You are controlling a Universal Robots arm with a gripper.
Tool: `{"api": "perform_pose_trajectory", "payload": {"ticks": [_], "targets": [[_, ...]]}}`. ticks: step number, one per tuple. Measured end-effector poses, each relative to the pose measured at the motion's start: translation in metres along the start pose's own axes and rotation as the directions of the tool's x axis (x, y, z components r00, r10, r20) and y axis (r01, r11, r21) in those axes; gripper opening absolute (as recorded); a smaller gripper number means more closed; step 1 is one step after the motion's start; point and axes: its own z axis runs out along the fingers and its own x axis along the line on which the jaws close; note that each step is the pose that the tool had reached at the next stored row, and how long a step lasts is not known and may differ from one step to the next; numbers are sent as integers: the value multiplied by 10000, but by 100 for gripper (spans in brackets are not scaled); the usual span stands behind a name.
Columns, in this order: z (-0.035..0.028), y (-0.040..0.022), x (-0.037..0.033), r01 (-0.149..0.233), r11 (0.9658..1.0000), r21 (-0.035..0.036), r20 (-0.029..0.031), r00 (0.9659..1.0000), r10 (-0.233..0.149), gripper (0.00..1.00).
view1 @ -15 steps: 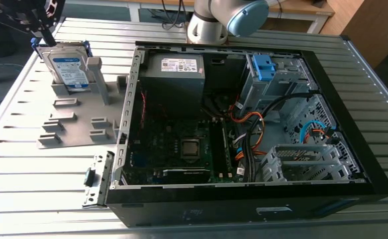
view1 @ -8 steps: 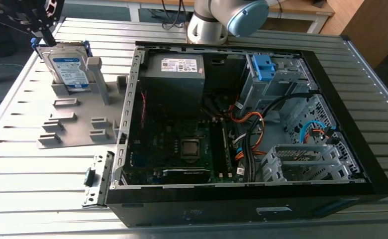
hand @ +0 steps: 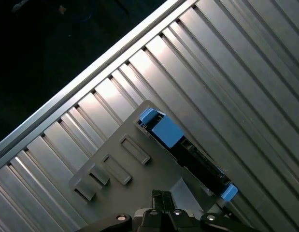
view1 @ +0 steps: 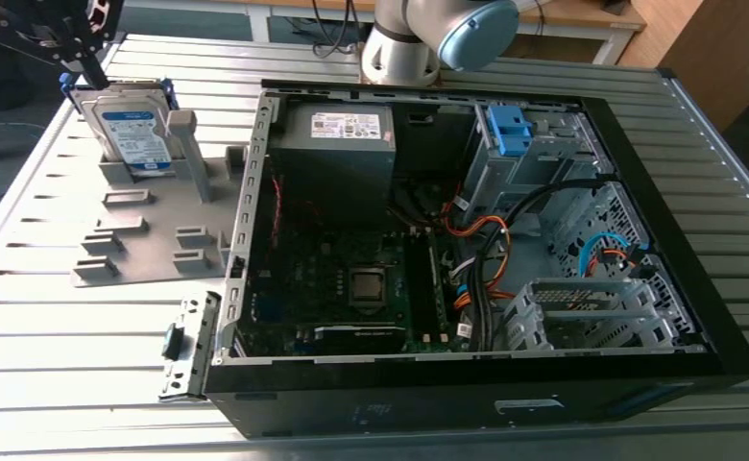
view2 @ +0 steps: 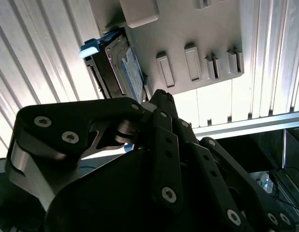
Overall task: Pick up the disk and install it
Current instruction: 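Pick up the disk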
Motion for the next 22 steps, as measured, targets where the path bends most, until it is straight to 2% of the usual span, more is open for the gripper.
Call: {"api": "perform_pose_trajectory", "payload": {"ticks": [12, 22], "targets": [[0, 0, 0, 393, 9992, -12, 5, 9992, -393, 11], [0, 0, 0, 736, 9973, -23, 9, 9973, -736, 11]]}}
